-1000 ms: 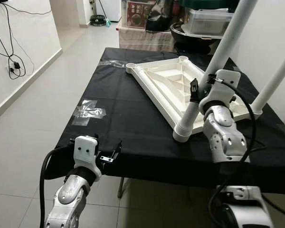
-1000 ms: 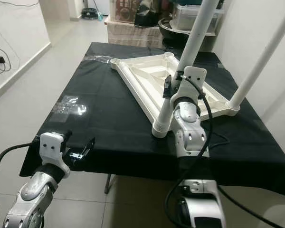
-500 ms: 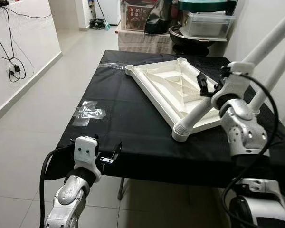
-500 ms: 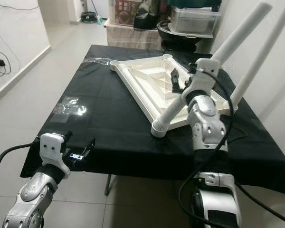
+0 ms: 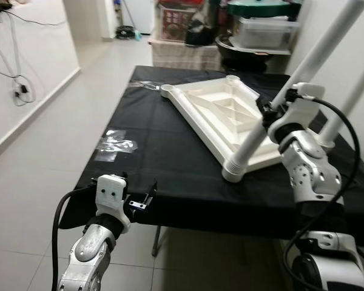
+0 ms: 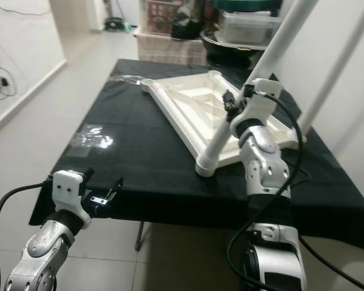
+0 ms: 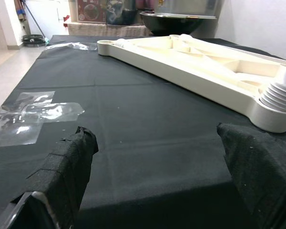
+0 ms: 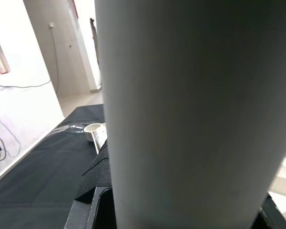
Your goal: Building children table
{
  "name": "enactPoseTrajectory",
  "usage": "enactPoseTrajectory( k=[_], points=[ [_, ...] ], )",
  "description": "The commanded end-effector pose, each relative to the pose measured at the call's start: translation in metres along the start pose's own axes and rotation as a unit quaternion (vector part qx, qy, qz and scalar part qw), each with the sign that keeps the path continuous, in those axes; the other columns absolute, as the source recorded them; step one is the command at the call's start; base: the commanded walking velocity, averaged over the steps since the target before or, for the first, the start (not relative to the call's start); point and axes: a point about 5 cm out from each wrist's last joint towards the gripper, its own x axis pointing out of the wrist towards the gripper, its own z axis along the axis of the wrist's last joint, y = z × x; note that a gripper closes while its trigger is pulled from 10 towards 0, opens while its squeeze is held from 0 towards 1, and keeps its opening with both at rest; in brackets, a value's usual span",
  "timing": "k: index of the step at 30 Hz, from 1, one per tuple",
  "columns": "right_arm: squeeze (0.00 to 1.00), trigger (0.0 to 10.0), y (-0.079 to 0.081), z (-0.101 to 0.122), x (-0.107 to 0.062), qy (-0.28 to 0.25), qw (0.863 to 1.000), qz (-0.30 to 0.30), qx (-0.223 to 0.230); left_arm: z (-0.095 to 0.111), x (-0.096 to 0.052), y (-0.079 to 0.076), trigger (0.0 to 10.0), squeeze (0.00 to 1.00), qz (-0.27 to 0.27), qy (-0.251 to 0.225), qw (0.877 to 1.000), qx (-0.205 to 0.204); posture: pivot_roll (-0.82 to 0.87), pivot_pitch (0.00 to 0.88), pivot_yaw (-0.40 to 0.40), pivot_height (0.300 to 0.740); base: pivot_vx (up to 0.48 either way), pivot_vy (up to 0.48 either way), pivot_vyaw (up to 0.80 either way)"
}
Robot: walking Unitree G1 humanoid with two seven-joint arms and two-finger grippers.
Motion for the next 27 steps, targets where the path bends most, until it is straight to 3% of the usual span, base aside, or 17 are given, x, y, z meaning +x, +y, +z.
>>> enactPoseTrajectory(
  k=[1, 8, 12, 14, 15, 16, 19, 27],
  points=[
    [0.00, 0.0, -0.004, -0.002, 0.001, 0.007, 1.000, 0.004, 0.001, -0.004, 0.001, -0.002, 10.0, 0.00, -0.005, 0.006, 1.000, -0.002, 0.05, 0.000, -0.066, 0.740, 0.000, 0.000, 0.00],
    [0.00, 0.0, -0.003, 0.000, 0.003, 0.007, 1.000, 0.010, -0.020, -0.004, 0.001, -0.003, 10.0, 0.00, -0.005, 0.005, 1.000, -0.002, 0.05, 0.000, -0.069, 0.740, 0.000, 0.000, 0.00],
    [0.00, 0.0, 0.012, -0.009, 0.003, 0.030, 0.997, 0.055, -0.035, -0.004, 0.001, -0.003, 10.0, 0.00, -0.005, 0.006, 1.000, -0.001, 0.05, 0.000, -0.073, 0.740, 0.000, 0.000, 0.00],
    [0.00, 0.0, 0.012, -0.009, 0.003, 0.030, 0.997, 0.055, -0.035, -0.004, 0.001, -0.003, 10.0, 0.00, -0.005, 0.006, 1.000, -0.001, 0.05, 0.000, -0.073, 0.740, 0.000, 0.000, 0.00],
    [0.00, 0.0, 0.023, -0.011, 0.003, 0.038, 0.994, 0.096, -0.032, -0.004, 0.001, -0.003, 10.0, 0.00, -0.004, 0.005, 1.000, -0.001, 0.05, 0.000, -0.073, 0.740, 0.000, 0.000, 0.00],
    [0.00, 0.0, 0.023, -0.011, 0.003, 0.038, 0.994, 0.096, -0.032, -0.004, 0.001, -0.003, 10.0, 0.00, -0.004, 0.005, 1.000, -0.001, 0.05, 0.000, -0.073, 0.740, 0.000, 0.000, 0.00],
    [0.00, 0.0, 0.045, -0.011, 0.003, 0.046, 0.978, 0.198, -0.044, -0.004, 0.002, -0.003, 10.0, 0.00, -0.004, 0.004, 1.000, -0.001, 0.06, 0.000, -0.080, 0.740, 0.000, 0.000, 0.00],
    [0.00, 0.0, 0.050, -0.016, 0.007, 0.065, 0.974, 0.212, -0.045, -0.004, 0.001, -0.004, 10.0, 0.00, -0.002, 0.004, 1.000, -0.004, 0.06, 0.000, -0.092, 0.740, 0.000, 0.000, 0.00]
  ],
)
